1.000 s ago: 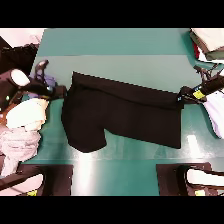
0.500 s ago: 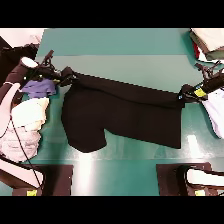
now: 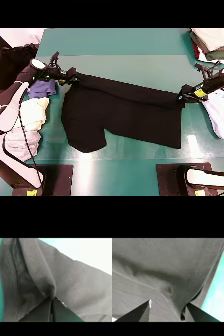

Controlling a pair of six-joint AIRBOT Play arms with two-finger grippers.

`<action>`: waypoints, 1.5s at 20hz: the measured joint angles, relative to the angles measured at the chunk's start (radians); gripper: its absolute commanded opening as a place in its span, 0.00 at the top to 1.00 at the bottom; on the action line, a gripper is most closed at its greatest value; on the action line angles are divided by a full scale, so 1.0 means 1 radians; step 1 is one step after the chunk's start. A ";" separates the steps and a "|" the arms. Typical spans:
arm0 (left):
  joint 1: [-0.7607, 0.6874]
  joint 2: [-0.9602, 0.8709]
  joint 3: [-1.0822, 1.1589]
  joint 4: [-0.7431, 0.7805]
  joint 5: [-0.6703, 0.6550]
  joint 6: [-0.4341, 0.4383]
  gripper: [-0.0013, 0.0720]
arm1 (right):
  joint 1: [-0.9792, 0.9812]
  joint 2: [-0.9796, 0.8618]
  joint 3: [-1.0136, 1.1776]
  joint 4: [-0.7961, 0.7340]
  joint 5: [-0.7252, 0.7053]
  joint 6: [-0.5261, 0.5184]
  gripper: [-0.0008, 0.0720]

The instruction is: Fold the shirts.

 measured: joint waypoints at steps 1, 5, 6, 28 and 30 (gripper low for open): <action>0.000 0.000 0.011 0.019 -0.004 -0.001 0.95 | -0.004 0.000 0.000 -0.016 0.006 0.001 0.32; 0.000 -0.002 0.060 0.146 -0.048 -0.027 0.95 | -0.041 0.000 0.000 -0.087 0.035 0.015 0.32; 0.002 -0.002 0.067 0.170 -0.059 -0.035 0.95 | -0.060 0.000 0.000 -0.100 0.040 0.019 0.32; 0.000 0.520 -0.443 0.515 -0.445 -0.091 0.07 | -0.050 0.000 0.000 -0.111 0.082 0.002 0.32; 0.000 0.665 -0.644 0.512 -0.405 -0.117 0.07 | -0.045 0.000 0.000 -0.111 0.079 -0.003 0.32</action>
